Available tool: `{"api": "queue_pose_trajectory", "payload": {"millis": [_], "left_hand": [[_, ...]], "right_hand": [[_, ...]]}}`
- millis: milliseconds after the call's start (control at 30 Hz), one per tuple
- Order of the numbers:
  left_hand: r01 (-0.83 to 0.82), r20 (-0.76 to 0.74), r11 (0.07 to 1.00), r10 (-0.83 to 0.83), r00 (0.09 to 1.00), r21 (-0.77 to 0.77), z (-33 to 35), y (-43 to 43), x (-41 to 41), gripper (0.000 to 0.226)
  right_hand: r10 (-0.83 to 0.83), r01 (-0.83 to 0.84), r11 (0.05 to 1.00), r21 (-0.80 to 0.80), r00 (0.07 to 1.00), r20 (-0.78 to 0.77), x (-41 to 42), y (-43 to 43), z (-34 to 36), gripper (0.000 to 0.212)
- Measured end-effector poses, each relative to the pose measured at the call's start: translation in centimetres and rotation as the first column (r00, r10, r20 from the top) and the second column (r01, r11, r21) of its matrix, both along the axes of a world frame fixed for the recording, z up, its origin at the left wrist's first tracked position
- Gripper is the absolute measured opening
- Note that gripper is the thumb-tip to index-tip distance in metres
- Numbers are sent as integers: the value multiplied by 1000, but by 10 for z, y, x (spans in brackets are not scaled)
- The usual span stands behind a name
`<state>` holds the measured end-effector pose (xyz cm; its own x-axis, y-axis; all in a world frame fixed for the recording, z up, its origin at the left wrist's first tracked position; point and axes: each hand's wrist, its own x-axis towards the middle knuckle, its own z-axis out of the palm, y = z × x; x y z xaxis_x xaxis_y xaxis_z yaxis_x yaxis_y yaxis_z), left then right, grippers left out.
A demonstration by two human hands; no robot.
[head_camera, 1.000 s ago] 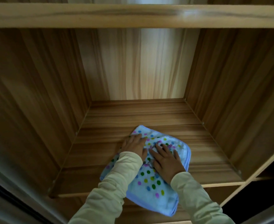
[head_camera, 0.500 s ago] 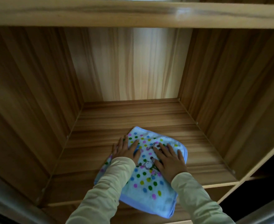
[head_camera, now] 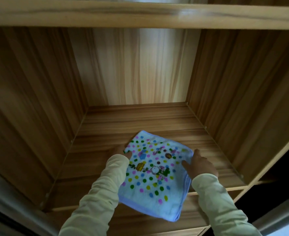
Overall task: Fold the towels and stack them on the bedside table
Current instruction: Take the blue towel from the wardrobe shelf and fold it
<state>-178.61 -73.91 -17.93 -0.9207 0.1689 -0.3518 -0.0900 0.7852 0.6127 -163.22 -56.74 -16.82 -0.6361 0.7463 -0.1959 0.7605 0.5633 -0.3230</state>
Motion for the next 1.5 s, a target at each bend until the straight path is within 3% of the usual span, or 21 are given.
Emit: {"api": "queue_pose_trajectory", "payload": {"millis": [133,200,233,433,500,733,867,1033,1167,1333,1500], "left_hand": [[-65,18,974,63,998,217,11,-3,9,37],[-61,7,928,62,998,367,20,-4,15,20],[-58,7,895,62,998,442,27,-5,19,9],[-77,54,633,56,997,770,67,-7,44,11],[-112,104,539,44,994,835,77,-5,47,9],[-188,179,348,59,982,919,97,4,38,19],[-101,80,346,76,994,933,100,-3,40,21],[-29,-10,419,91,996,907,93,-17,38,18],[37,-84,524,66,994,851,89,-25,33,17],[33,-77,553,57,995,833,79,-28,33,43],[-38,-96,642,173,980,766,76,-29,34,38]], "right_hand": [[12,-12,998,-60,1000,4,6,-6,3,62],[8,-12,994,-107,999,-41,8,-8,4,61],[9,-17,992,-127,998,-68,9,-9,5,60],[65,-109,977,-181,971,-230,11,-19,6,58],[76,-145,964,-225,955,-287,11,-23,4,57],[-27,-187,886,-424,892,-451,6,-33,9,43],[-175,-193,807,-558,824,-538,1,-29,7,38],[-410,-221,748,-626,589,-697,6,-16,11,36],[-405,-205,824,-529,441,-801,8,-5,17,35],[-334,-212,871,-444,406,-850,10,-9,21,27],[-263,-216,909,-356,366,-893,17,-12,28,42]]}}
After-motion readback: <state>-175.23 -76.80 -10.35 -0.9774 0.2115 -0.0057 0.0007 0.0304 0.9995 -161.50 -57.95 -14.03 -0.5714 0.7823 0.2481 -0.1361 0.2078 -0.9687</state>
